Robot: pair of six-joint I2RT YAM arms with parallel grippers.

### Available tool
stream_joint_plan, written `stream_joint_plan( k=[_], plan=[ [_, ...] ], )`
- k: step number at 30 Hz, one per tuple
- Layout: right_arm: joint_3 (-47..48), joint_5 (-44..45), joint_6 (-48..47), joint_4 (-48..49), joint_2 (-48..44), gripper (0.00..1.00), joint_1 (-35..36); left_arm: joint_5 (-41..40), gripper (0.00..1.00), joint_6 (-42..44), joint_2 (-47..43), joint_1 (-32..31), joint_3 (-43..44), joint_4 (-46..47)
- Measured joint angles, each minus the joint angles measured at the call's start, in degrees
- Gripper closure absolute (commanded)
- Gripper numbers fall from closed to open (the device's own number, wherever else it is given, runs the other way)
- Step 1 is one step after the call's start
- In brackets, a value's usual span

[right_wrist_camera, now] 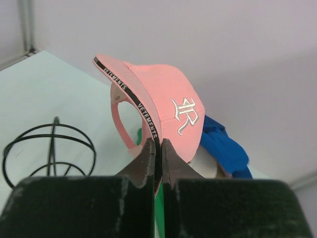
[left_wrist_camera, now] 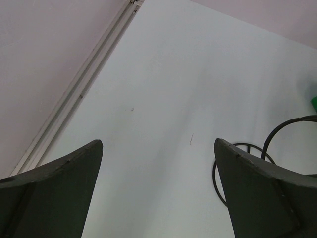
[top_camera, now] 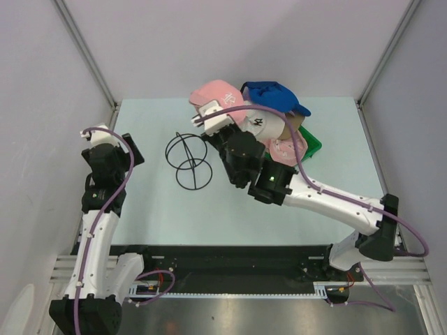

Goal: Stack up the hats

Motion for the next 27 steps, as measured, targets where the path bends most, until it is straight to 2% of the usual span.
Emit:
stream_joint_plan(
  k=[10, 19, 27],
  plan=[
    [-1.5, -8.5, -4.3, 5.9, 9.4, 1.0, 3.5, -0.4, 0.0, -0.8, 0.0, 0.0, 0.0, 0.0],
    [-8.7, -14.2, -6.3, 8.9, 9.2, 1.0, 9.8, -0.5, 0.0, -0.8, 0.0, 0.0, 0.0, 0.0],
    [-14.6, -18.1, -6.4, 8.7, 8.6, 1.0, 10.1, -0.4, 0.0, -0.8, 0.0, 0.0, 0.0, 0.0]
  ],
)
